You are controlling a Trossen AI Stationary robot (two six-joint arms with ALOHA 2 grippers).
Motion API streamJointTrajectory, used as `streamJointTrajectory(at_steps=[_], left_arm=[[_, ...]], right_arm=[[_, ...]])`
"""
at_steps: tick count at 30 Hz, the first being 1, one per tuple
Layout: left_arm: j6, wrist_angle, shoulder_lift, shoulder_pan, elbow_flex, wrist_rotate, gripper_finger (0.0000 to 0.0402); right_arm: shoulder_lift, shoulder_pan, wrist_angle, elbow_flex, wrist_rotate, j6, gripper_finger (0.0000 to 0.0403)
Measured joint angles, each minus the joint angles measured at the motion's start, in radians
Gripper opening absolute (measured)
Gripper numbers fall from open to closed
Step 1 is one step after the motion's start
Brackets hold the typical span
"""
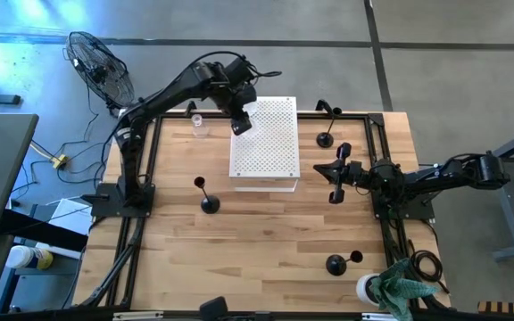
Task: Pick & Place candle stick holders
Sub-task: Put the bottom transparent candle holder on the shelf aligned with the other transparent candle holder
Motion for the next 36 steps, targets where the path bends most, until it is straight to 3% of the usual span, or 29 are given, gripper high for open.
streamJointTrajectory(at_steps=[36], left_arm=[[0.029, -0.008, 0.023, 0.000, -0.001, -0.030, 0.0186]], right_arm=[[0.000, 0.000, -0.008, 0.000, 0.000, -0.004, 0.0000]])
